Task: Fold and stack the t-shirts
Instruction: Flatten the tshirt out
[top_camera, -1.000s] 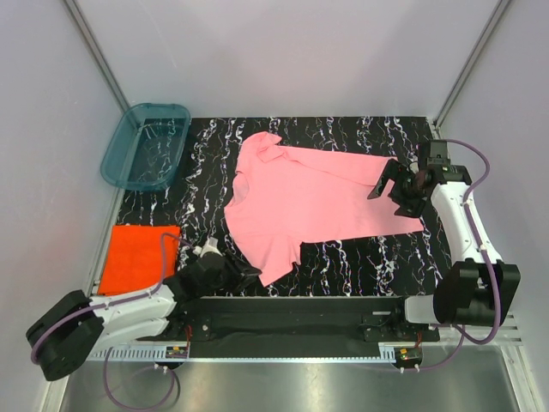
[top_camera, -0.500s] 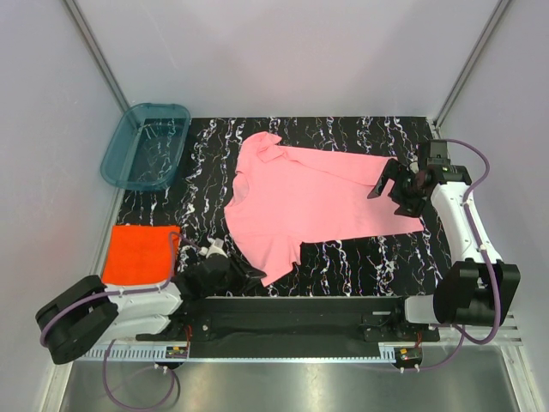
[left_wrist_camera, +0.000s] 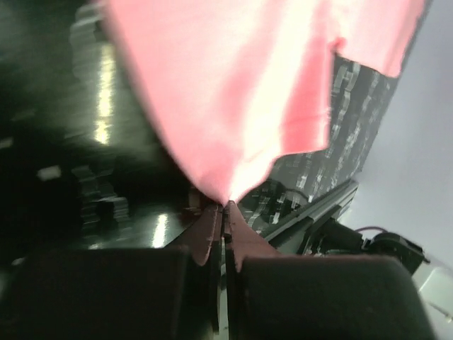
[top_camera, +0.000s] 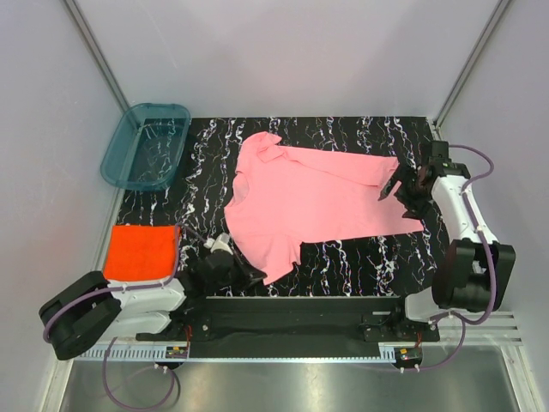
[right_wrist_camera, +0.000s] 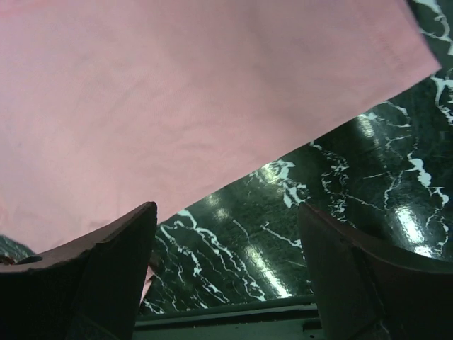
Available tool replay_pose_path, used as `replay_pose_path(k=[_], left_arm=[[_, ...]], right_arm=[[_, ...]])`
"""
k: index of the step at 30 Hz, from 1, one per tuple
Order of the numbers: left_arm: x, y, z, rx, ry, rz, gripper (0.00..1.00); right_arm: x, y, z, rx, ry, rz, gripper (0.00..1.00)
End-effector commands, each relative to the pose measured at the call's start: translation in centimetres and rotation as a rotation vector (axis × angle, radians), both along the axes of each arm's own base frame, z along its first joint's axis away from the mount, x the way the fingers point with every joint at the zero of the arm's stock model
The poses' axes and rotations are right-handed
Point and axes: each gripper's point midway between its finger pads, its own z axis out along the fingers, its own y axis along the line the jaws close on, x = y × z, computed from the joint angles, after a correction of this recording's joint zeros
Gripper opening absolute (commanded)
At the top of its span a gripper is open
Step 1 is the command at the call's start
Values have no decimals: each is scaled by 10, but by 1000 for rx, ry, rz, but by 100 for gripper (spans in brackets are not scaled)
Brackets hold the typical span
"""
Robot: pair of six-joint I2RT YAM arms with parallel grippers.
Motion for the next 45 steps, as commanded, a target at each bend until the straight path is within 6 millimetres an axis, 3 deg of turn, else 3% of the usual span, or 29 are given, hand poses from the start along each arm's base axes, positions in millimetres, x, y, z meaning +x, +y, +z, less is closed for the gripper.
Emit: replay_pose_path(k=[1, 2, 3, 6, 8, 11, 13, 18, 28, 30, 36, 37, 40, 41, 42, 44, 45], left_arm=[[21, -23, 50, 13, -216, -114, 0], [22, -25, 54, 44, -267, -161, 0], [23, -34, 69, 30, -298, -204, 0], [24, -48, 88, 15, -393, -296, 0], [25, -51, 88, 29, -423, -333, 0], [26, -56, 91, 19, -443, -369, 0], [27, -57, 94, 6, -457, -383, 0], [31, -51, 90, -11, -443, -383, 0], [35, -46, 97, -20, -445, -385, 0], [35, -45, 96, -14, -443, -383, 0], [39, -40, 107, 1, -463, -364, 0], [39, -39, 110, 6, -475, -366, 0], [49, -36, 123, 48, -511, -352, 0], [50, -32, 123, 77, -502, -352, 0], [61, -32, 142, 84, -541, -324, 0], [69, -25, 150, 148, -566, -321, 0], [85, -20, 176, 165, -617, -268, 0]], right_arm=[[4, -34, -20, -41, 39, -112, 86], [3, -39, -25, -36, 49, -135, 83], [-3, -42, -35, -19, 72, -155, 74], [-14, -64, -55, 1, 110, -240, 65], [-20, -87, -65, -38, 127, -276, 63], [-23, -111, -79, -67, 150, -320, 46], [-16, -117, -85, -56, 154, -337, 41], [-6, -120, -96, -37, 158, -371, 45], [-4, -126, -116, -56, 166, -395, 41], [-6, -125, -119, -48, 177, -399, 36], [-12, -128, -127, -73, 206, -429, 34], [-12, -128, -129, -68, 211, -430, 22], [-8, -126, -123, -51, 187, -445, 3], [-5, -126, -117, -47, 169, -451, 0], [-1, -127, -111, -45, 148, -454, 0], [9, -124, -86, -27, 78, -455, 0], [17, -124, -72, -14, 35, -458, 0]])
